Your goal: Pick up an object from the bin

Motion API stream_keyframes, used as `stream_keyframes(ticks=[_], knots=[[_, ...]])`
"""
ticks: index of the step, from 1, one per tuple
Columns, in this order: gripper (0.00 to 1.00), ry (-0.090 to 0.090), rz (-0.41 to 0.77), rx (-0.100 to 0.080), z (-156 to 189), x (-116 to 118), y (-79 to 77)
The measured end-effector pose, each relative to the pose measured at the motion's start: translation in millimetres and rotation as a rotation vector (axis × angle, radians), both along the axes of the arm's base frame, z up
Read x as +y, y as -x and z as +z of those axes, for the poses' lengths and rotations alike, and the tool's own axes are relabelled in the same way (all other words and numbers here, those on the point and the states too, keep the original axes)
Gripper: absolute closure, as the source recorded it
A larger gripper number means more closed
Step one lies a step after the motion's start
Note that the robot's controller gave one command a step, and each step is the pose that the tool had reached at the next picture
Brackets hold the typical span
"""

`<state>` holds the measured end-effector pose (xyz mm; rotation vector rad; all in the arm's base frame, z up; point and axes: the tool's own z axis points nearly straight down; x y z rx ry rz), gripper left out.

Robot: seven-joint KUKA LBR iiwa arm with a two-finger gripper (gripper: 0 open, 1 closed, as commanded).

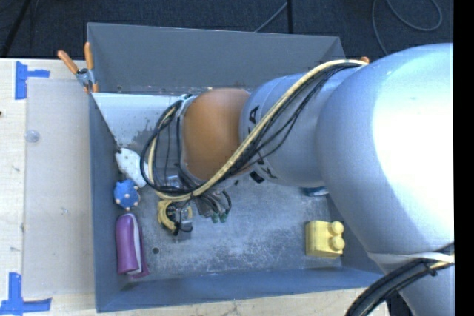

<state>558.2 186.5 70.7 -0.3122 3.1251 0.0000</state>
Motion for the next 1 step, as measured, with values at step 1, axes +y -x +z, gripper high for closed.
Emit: stream_keyframes(ticks=[1], knots=[[0.00, 0.000, -0.001, 0.000, 0.1, -0.2, -0.1]])
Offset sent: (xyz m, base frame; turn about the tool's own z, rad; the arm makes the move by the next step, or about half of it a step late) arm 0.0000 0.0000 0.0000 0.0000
